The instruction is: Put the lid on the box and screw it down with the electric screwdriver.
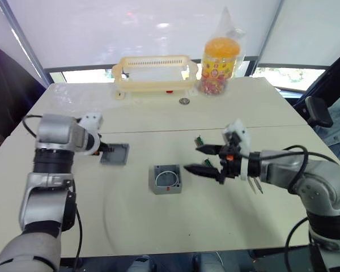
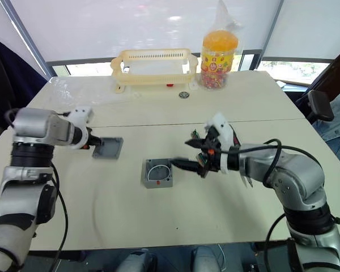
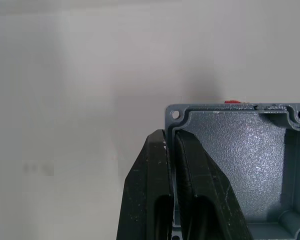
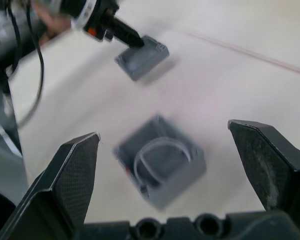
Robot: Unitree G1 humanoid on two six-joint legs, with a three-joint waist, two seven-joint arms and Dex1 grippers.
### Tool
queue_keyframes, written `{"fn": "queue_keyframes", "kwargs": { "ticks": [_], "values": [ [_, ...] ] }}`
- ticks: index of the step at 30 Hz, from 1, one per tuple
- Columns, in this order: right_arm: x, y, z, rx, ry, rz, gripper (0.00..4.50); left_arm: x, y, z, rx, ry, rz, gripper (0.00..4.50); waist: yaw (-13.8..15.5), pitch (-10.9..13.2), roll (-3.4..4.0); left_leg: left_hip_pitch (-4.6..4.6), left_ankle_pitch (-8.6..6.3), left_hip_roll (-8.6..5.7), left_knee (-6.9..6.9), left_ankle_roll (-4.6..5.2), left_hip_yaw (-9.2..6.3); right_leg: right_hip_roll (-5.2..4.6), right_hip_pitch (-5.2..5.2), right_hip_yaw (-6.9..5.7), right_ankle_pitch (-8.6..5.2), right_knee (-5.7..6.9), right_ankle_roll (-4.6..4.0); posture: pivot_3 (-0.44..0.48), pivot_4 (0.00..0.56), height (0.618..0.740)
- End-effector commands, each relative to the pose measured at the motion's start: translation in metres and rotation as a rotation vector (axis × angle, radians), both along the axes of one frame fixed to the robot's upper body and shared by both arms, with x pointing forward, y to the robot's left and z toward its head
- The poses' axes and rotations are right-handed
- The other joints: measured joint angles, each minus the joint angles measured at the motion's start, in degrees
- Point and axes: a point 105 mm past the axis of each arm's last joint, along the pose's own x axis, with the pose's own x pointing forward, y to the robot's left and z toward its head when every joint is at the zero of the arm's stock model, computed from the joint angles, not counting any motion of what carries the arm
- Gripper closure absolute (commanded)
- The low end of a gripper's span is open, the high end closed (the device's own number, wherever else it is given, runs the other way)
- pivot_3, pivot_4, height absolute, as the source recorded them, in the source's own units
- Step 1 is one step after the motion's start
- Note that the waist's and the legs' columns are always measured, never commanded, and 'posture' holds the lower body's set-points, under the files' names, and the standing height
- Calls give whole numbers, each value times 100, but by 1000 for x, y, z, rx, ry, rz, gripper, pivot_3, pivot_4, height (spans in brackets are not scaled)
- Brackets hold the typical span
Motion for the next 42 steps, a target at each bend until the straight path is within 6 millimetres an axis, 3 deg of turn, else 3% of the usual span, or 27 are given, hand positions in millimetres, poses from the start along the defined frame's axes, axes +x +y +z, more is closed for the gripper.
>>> {"fn": "queue_keyframes", "kwargs": {
  "ticks": [1, 8, 15, 20, 30, 33, 35, 39, 40, 42],
  "values": [
    [14, 5, 26, 144, 10, -11, 0, -9, 5, 38, -67, -220, -16, 4473, 19, -1, 1, 1, 0, 0, 0, 0, 2, 0, 0, 2, 0, 0, 0, 0, 150, 740],
    [49, 49, 40, 283, 139, -8, 0, -23, 11, 58, -99, -481, -2, 4473, 3, -1, 2, 11, 0, 10, -12, -1, 38, 11, -15, 32, 4, 4, -6, 0, 150, 740],
    [60, 98, 34, 300, 267, 45, 0, -30, -18, 69, -138, -634, -63, 4473, 30, -1, 1, 0, 0, 10, -10, -1, 46, 10, -23, 39, 5, 2, -7, 0, 150, 740],
    [62, 112, 29, 292, 283, 65, 0, -33, -33, 68, -158, -653, -110, 4473, -10, -1, 1, -3, -1, 10, -10, 1, 48, 13, -31, 40, 5, 4, -7, 0, 150, 740],
    [67, 117, 32, 309, 286, 67, 0, -33, -51, 63, -194, -651, -163, 4473, -15, -1, 2, -30, 0, 11, -10, -1, 51, 18, -64, 45, 7, 11, -10, 0, 150, 740],
    [69, 117, 30, 304, 277, 55, 839, -33, -57, 63, -218, -654, -183, 4500, -15, -1, 2, -31, 0, 10, -10, -1, 52, 18, -64, 45, 7, 10, -11, 0, 150, 740],
    [70, 116, 30, 303, 273, 44, 1726, -33, -60, 64, -232, -655, -195, 4500, -17, -1, 2, -31, 0, 10, -10, -1, 52, 19, -65, 45, 7, 10, -11, 0, 150, 740],
    [71, 113, 29, 309, 279, 34, 3954, -35, -65, 63, -257, -654, -220, 4500, -26, -1, 2, -32, 0, 10, -10, -1, 52, 19, -66, 45, 7, 10, -11, 0, 150, 740],
    [70, 113, 29, 310, 279, 37, 4287, -36, -67, 63, -269, -652, -230, 4500, -25, -1, 2, -32, 0, 10, -10, -1, 52, 21, -67, 45, 7, 10, -11, 0, 150, 740],
    [69, 112, 29, 314, 273, 43, 4249, -38, -68, 62, -264, -673, -249, 4500, -23, -1, 2, -32, 0, 10, -10, -1, 52, 22, -67, 45, 8, 10, -11, 0, 150, 740]
  ]
}}
